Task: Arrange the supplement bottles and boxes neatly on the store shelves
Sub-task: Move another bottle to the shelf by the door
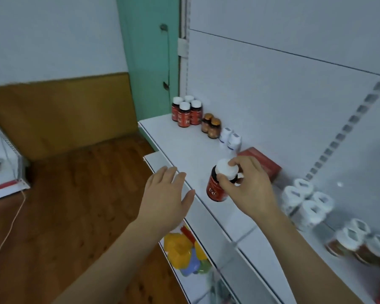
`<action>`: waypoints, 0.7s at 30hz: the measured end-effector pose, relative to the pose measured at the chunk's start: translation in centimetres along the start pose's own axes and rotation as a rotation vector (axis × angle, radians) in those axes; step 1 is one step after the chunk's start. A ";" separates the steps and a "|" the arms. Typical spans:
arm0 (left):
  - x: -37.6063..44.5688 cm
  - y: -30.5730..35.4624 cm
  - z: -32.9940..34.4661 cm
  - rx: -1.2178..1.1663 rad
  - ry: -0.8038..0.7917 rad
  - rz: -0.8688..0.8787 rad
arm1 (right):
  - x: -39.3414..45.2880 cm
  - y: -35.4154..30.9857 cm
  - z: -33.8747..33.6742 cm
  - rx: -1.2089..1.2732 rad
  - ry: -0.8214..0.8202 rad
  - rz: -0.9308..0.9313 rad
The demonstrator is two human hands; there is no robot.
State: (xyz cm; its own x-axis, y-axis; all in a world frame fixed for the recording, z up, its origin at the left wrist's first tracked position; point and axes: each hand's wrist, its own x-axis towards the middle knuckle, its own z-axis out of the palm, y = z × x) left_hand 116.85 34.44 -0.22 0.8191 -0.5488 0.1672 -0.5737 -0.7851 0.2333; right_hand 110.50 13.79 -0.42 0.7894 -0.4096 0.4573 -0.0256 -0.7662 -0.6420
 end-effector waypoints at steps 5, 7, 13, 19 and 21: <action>7.0 -6.5 -0.1 -0.026 0.001 -0.027 | 7.2 -0.8 6.6 -0.017 -0.002 -0.008; 10.6 -9.7 0.0 -0.017 0.003 -0.014 | 10.0 -1.3 9.5 -0.069 0.017 -0.016; 20.1 -18.2 -0.1 -0.004 -0.030 0.092 | 17.3 -3.0 17.5 -0.149 0.103 0.039; 28.6 -24.3 0.6 -0.004 -0.052 0.177 | 23.7 -3.3 24.3 -0.178 0.154 0.072; 31.6 -25.6 1.0 -0.006 -0.073 0.209 | 26.0 -2.7 26.4 -0.202 0.168 0.090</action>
State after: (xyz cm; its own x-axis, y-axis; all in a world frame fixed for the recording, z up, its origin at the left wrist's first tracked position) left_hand 157.45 36.86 -1.88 0.6799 -0.7193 0.1428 -0.7312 -0.6503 0.2062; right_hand 147.23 18.30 -3.01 0.6657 -0.5443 0.5105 -0.2261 -0.7991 -0.5571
